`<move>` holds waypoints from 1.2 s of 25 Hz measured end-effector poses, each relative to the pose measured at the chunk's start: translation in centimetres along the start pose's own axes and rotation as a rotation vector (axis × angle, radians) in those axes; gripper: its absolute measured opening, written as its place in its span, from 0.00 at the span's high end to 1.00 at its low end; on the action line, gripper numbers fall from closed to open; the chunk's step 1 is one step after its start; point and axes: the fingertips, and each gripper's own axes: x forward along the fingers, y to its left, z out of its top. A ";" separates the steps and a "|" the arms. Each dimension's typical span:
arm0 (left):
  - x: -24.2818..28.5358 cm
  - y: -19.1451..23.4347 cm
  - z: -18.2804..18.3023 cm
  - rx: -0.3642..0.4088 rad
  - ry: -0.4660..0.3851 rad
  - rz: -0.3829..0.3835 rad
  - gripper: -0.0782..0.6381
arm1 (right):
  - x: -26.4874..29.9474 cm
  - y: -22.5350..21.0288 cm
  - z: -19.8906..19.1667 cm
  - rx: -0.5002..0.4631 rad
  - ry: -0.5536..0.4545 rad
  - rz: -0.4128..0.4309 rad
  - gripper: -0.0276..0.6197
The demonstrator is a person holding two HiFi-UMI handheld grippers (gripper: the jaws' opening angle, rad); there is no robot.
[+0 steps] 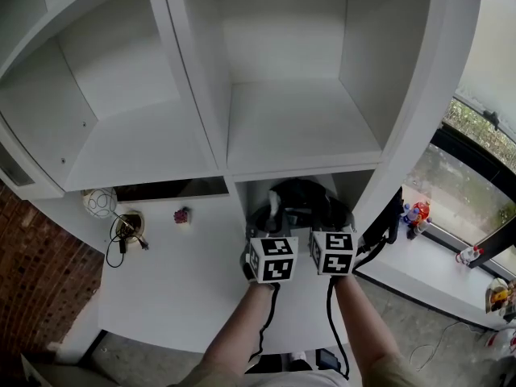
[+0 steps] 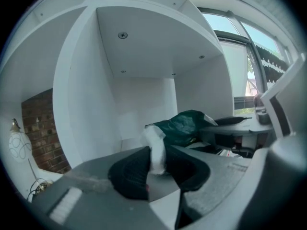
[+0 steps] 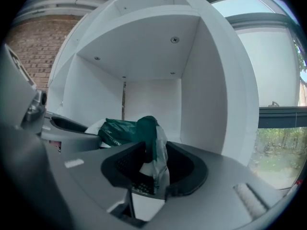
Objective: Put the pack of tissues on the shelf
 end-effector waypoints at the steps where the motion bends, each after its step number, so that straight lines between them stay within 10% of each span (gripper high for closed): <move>1: 0.0 0.0 0.0 0.010 -0.009 0.010 0.73 | -0.1 -0.1 0.0 0.003 -0.012 0.000 0.77; 12: -0.1 -0.5 0.2 0.015 -0.059 0.010 0.59 | -0.7 0.3 0.2 0.037 -0.082 0.056 0.52; 30: -1.0 -1.0 0.5 0.007 -0.082 -0.014 0.48 | -1.7 1.4 1.3 0.012 -0.148 0.127 0.41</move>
